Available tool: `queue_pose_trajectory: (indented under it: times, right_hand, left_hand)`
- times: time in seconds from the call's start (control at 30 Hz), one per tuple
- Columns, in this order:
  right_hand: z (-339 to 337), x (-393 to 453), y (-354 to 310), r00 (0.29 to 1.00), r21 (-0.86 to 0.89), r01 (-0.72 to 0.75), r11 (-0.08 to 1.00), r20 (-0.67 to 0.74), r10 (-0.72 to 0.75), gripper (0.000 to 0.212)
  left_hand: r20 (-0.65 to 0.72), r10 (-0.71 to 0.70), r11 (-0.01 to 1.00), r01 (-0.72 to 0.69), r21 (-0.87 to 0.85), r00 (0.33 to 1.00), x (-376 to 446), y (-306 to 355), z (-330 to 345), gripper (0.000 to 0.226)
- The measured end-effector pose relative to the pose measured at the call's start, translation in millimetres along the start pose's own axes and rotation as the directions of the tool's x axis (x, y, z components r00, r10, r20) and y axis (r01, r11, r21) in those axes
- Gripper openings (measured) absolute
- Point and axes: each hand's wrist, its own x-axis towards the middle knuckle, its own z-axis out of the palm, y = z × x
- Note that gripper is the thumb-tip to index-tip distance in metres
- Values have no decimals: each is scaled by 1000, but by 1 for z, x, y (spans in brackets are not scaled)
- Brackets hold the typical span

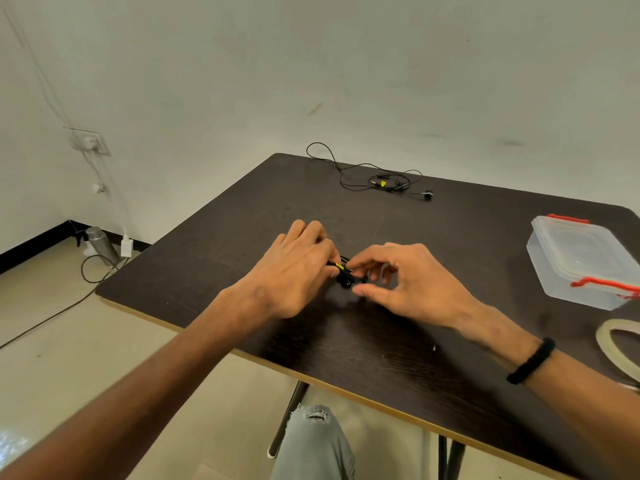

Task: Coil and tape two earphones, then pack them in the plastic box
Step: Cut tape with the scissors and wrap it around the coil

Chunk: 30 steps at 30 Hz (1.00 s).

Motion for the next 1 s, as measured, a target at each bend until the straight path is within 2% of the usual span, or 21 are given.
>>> queue_pose_trajectory:
  times: [0.17, 0.27, 0.5, 0.63, 0.73, 0.83, 0.9, 0.97, 1.0]
  right_hand:
    - [-21, -12, -13, 987, 193, -95, 977, -109, 117, 27]
    - [-36, -26, -22, 979, 204, -125, 971, -133, 154, 21]
    - [-57, -64, -46, 953, 126, -149, 981, -248, 176, 38]
    - [-74, -75, -57, 908, 301, -222, 928, -283, 309, 37]
    - [-94, -82, -65, 867, 463, -265, 846, -270, 420, 33]
    - [-113, -87, -74, 833, 632, -300, 714, -192, 519, 35]
    - [-126, -91, -79, 819, 687, -325, 650, -138, 556, 39]
    - [-137, -93, -85, 815, 711, -350, 610, -90, 573, 43]
    - [-141, -94, -88, 814, 712, -364, 601, -70, 576, 45]
  left_hand:
    - [-46, -23, 985, 15, -173, 999, 6, 8, -16, 24]
    - [-80, -16, 968, -5, -250, 997, 7, 20, -25, 20]
    - [-116, -1, 924, -43, -379, 993, 5, 59, -36, 15]
    - [-118, 10, 897, -61, -437, 993, 3, 79, -51, 13]
    - [-52, 14, 770, -44, -636, 999, 3, 87, -63, 13]
    - [52, 40, 559, 20, -829, 998, 1, 94, -68, 17]
    - [95, 43, 431, 67, -900, 995, -2, 102, -71, 21]
    - [103, 59, 374, 74, -924, 993, -3, 110, -74, 28]
    - [88, 70, 393, 53, -918, 994, -3, 114, -75, 34]
